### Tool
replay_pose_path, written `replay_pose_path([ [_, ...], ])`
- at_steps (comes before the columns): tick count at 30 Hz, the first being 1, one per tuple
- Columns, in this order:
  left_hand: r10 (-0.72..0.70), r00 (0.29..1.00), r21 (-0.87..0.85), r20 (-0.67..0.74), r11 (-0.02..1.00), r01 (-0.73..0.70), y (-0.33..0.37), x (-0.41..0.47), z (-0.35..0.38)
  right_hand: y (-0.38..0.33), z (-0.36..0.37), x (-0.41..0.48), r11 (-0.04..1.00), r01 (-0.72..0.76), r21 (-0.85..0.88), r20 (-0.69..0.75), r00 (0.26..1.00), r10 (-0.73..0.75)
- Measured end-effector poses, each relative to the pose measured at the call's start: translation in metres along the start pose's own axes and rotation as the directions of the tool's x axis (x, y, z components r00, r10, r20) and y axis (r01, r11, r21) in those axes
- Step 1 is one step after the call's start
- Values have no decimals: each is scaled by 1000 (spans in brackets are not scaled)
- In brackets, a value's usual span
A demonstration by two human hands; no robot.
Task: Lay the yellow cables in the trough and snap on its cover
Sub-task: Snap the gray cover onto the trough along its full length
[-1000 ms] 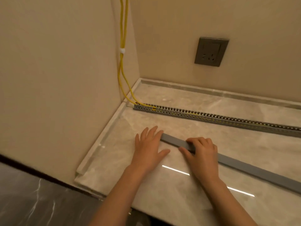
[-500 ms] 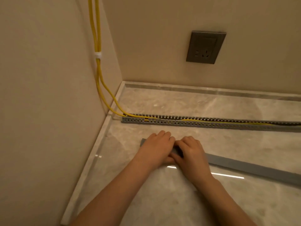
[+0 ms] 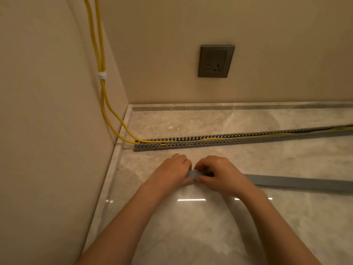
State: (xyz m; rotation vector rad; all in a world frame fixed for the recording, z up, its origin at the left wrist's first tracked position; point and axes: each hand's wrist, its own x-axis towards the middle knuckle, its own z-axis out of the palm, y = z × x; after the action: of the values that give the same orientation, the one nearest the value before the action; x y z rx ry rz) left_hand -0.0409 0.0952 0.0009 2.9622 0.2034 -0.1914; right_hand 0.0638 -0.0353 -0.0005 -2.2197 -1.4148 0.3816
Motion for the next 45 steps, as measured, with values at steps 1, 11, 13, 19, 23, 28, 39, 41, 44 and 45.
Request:
replay_pose_path([
  [1, -10, 1000, 17, 5, 1000, 10, 1, 0, 2, 2, -2, -3, 1000, -6, 8, -7, 1000, 6],
  [11, -23, 999, -30, 23, 999, 23, 7, -17, -7, 9, 1, -34, 912, 48, -407, -183, 974, -132],
  [13, -24, 1000, -34, 1, 999, 24, 8, -22, -14, 6, -2, -32, 859, 79, -506, -178, 965, -193],
  [19, 12, 958, 13, -287, 1000, -8, -1, -31, -27, -7, -28, -12, 809, 237, -537, -137, 923, -361],
  [23, 3, 921, 53, -389, 998, 19, -12, -26, -35, -10, -41, 9, 796, 301, -525, -100, 907, -408],
  [28, -45, 907, 11, -419, 998, 55, -25, -9, -46, -6, -57, 45, 770, 337, -542, -15, 912, -410],
  [39, -126, 943, -52, -309, 992, 116, -72, 17, -38, 8, -29, 96, 751, 330, -572, 27, 923, -385],
  [41, -125, 947, -72, -295, 991, 109, -81, 19, -32, 9, -21, 99, 730, 356, -584, 32, 908, -417],
  [44, -101, 949, -80, -299, 994, 80, -89, 23, -26, 7, -10, 104, 707, 390, -590, 54, 893, -447],
  [45, -96, 945, -86, -313, 994, 72, -92, 23, -24, 6, -7, 107, 707, 392, -588, 66, 895, -441],
])
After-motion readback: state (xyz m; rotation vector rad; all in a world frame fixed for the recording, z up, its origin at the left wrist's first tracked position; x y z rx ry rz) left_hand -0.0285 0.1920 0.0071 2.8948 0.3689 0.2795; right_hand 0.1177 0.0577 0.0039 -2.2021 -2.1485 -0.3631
